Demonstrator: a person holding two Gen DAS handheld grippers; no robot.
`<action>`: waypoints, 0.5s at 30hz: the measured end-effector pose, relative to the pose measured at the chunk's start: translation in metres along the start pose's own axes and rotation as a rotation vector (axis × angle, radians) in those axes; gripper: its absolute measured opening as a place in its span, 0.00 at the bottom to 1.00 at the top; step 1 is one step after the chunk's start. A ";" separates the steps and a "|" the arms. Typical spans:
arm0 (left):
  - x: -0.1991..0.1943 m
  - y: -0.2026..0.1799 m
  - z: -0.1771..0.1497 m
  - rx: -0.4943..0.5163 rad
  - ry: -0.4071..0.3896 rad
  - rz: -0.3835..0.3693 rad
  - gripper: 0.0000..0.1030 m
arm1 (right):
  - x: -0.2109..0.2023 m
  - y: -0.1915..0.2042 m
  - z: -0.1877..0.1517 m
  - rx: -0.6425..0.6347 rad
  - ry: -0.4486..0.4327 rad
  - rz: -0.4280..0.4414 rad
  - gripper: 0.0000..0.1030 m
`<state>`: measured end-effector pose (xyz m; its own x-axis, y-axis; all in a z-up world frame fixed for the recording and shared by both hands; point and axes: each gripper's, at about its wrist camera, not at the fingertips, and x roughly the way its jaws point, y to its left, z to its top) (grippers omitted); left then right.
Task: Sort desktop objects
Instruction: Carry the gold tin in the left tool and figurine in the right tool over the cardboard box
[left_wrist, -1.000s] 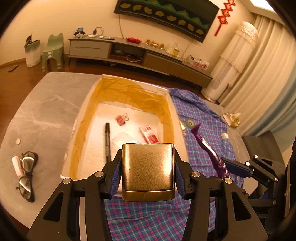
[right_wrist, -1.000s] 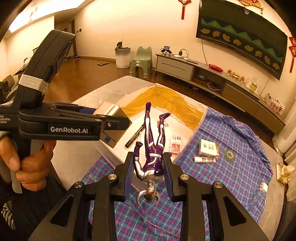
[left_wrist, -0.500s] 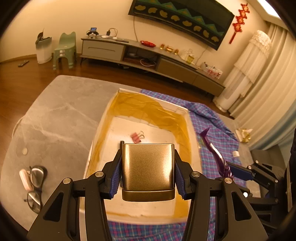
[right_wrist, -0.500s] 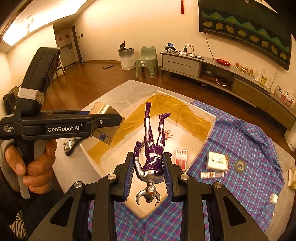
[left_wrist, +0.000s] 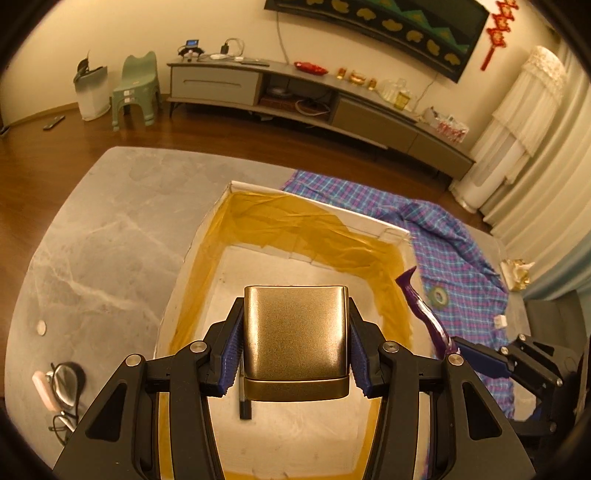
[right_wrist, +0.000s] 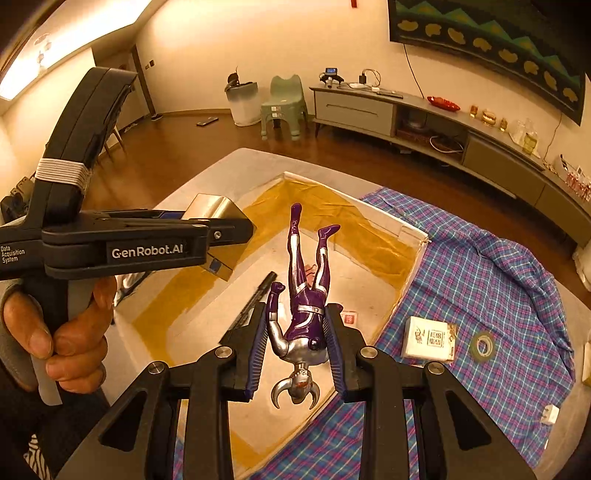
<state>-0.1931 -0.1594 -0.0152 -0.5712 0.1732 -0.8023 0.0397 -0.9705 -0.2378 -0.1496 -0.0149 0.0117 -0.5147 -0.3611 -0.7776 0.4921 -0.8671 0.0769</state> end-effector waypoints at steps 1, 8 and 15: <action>0.005 -0.001 0.003 -0.002 0.006 0.004 0.50 | 0.005 -0.002 0.002 -0.001 0.007 -0.001 0.31; 0.046 0.000 0.015 -0.016 0.065 0.054 0.50 | 0.039 -0.013 0.013 -0.018 0.053 0.005 0.31; 0.088 0.006 0.018 -0.013 0.146 0.086 0.50 | 0.074 -0.019 0.018 -0.051 0.123 -0.017 0.31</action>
<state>-0.2582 -0.1535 -0.0775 -0.4397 0.1128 -0.8911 0.0950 -0.9807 -0.1710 -0.2095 -0.0316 -0.0363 -0.4345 -0.2990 -0.8496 0.5206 -0.8531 0.0340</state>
